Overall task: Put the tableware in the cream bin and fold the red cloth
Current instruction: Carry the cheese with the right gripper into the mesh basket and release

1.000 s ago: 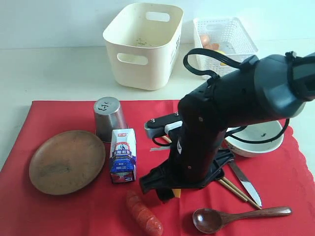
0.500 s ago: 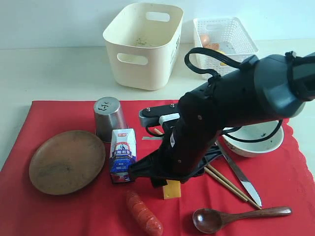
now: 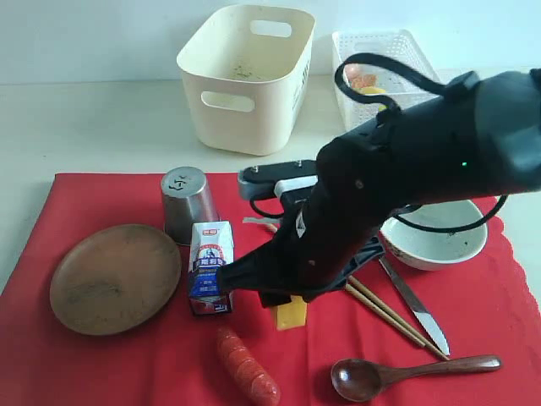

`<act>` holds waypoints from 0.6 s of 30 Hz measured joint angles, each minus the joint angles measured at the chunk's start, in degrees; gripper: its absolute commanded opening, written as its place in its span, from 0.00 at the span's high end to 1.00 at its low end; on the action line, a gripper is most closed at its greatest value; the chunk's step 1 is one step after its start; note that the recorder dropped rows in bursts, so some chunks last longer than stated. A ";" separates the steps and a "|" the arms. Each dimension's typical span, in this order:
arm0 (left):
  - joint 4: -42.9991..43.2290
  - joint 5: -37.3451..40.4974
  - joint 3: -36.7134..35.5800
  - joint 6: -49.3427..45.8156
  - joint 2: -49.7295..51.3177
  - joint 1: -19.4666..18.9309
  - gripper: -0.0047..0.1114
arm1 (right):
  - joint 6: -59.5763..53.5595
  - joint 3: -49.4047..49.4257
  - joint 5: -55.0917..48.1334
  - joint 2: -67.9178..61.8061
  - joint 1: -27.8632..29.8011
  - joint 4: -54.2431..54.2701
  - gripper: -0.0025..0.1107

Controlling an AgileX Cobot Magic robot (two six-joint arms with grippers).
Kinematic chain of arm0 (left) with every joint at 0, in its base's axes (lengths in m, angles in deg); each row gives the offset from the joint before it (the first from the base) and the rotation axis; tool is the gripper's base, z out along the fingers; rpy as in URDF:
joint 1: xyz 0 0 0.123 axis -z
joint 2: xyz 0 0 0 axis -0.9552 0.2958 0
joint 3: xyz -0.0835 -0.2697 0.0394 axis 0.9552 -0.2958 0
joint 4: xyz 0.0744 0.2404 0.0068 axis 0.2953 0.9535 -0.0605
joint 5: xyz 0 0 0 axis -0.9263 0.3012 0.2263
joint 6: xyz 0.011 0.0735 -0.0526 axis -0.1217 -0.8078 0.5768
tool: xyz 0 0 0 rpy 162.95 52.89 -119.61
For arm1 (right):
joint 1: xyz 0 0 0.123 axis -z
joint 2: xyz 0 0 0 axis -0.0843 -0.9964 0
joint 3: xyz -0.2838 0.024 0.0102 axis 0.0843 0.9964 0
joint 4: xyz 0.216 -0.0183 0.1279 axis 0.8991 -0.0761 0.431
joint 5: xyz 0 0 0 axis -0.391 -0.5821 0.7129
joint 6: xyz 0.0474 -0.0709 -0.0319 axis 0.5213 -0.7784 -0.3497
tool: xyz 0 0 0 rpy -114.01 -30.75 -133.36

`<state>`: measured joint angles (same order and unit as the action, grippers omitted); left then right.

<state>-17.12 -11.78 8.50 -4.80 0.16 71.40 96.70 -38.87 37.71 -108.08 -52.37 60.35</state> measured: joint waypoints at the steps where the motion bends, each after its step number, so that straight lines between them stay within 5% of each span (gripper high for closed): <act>1: 0.00 0.00 0.00 0.00 0.00 0.00 0.95 | 0.00 0.00 0.00 1.23 0.00 -0.31 0.98; 7: 0.00 0.00 0.00 0.00 0.00 0.00 0.95 | 0.38 0.08 0.86 8.28 2.04 -4.08 0.98; 18: 0.00 0.00 0.00 0.00 0.00 0.00 0.95 | 0.82 -3.52 7.77 11.36 16.22 -11.05 0.98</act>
<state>-17.12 -11.78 8.50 -4.80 0.16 71.40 97.52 -42.40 45.48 -96.72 -36.14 49.30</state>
